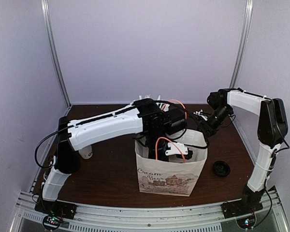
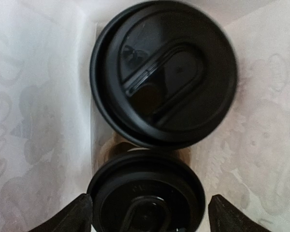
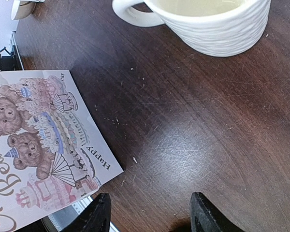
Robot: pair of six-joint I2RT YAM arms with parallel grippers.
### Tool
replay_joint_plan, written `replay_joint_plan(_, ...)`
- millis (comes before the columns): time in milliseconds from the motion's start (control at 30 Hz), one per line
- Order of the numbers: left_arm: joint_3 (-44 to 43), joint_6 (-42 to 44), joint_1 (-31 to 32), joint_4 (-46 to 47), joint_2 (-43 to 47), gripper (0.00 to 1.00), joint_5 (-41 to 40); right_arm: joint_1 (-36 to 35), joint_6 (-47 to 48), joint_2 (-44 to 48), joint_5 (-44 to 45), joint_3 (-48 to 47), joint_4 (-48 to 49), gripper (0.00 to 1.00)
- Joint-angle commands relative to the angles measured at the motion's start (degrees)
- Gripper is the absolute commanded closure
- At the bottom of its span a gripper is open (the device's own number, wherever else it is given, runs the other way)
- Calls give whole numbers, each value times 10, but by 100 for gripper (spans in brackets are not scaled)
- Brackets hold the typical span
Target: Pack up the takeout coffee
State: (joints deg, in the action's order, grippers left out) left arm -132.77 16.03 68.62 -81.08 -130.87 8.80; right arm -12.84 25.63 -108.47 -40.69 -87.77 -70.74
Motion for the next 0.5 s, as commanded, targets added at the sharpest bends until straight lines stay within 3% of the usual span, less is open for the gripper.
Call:
replay_joint_plan(0, -17, -8, 6, -15, 54, 12, 18, -3, 6, 21, -6, -17, -17, 41)
replay_joint_plan(467, -40, 12, 7, -5, 109, 3, -4, -3, 4, 18, -11, -28, -25, 40)
